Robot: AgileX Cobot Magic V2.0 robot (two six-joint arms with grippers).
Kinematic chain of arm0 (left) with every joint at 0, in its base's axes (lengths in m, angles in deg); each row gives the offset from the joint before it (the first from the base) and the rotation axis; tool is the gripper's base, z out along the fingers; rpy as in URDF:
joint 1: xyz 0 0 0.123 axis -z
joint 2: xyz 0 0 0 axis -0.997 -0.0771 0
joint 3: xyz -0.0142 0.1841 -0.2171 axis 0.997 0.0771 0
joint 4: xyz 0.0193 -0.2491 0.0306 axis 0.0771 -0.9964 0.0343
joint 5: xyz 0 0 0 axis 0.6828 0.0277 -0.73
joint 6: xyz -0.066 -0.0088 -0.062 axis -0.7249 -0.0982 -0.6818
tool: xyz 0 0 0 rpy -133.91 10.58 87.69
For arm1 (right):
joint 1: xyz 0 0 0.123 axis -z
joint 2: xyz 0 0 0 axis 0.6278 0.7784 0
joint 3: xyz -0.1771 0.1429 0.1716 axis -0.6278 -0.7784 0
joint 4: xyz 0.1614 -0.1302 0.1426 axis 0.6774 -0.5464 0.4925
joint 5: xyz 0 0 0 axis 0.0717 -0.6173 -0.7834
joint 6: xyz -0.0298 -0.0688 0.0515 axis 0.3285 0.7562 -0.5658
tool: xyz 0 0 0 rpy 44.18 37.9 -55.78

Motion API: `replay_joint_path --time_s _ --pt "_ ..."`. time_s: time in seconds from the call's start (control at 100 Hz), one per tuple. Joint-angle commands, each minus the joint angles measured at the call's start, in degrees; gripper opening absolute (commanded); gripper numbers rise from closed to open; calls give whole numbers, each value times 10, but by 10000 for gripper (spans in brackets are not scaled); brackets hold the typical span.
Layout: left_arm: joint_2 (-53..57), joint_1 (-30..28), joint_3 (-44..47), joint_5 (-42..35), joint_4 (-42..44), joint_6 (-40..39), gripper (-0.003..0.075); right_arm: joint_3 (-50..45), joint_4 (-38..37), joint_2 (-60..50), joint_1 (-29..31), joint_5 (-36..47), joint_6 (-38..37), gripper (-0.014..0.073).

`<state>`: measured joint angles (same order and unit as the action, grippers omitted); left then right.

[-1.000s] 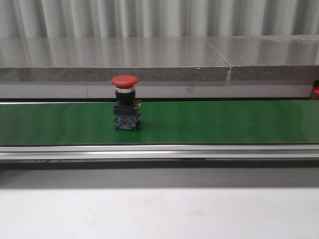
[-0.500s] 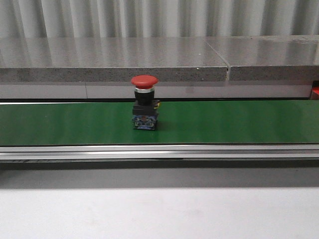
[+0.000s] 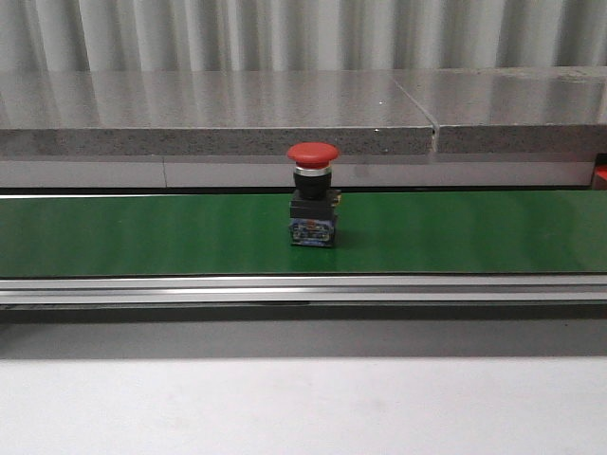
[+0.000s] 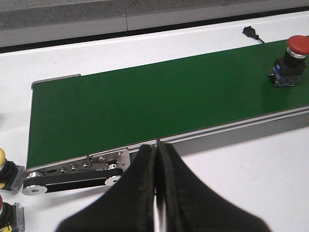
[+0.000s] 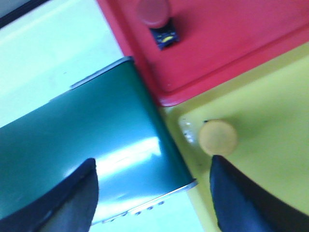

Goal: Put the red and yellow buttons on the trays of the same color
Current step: 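Lower the right gripper onto the red button on the belt and grasp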

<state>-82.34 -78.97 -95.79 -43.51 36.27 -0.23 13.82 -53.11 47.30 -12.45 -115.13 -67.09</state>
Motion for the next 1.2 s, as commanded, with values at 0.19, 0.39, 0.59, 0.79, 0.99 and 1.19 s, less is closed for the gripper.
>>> replay_joint_path --time_s 0.19,0.39,0.59,0.79,0.99,1.19 --pt "-4 5 -15 -41 -8 2 -20 14 6 -40 -138 -10 34 500" --pt "-4 5 -15 -41 -8 2 -20 20 7 -33 -233 -1 34 500" --pt "-4 5 -15 -41 -8 2 -20 68 7 8 -297 -42 53 500" --pt "-4 5 -15 -41 -8 2 -20 124 12 71 -356 -89 127 500" --pt "-4 5 -15 -41 -8 2 -20 164 18 125 -396 -128 217 500" --pt "-4 5 -15 -41 -8 2 -20 165 71 158 -403 -131 286 500"
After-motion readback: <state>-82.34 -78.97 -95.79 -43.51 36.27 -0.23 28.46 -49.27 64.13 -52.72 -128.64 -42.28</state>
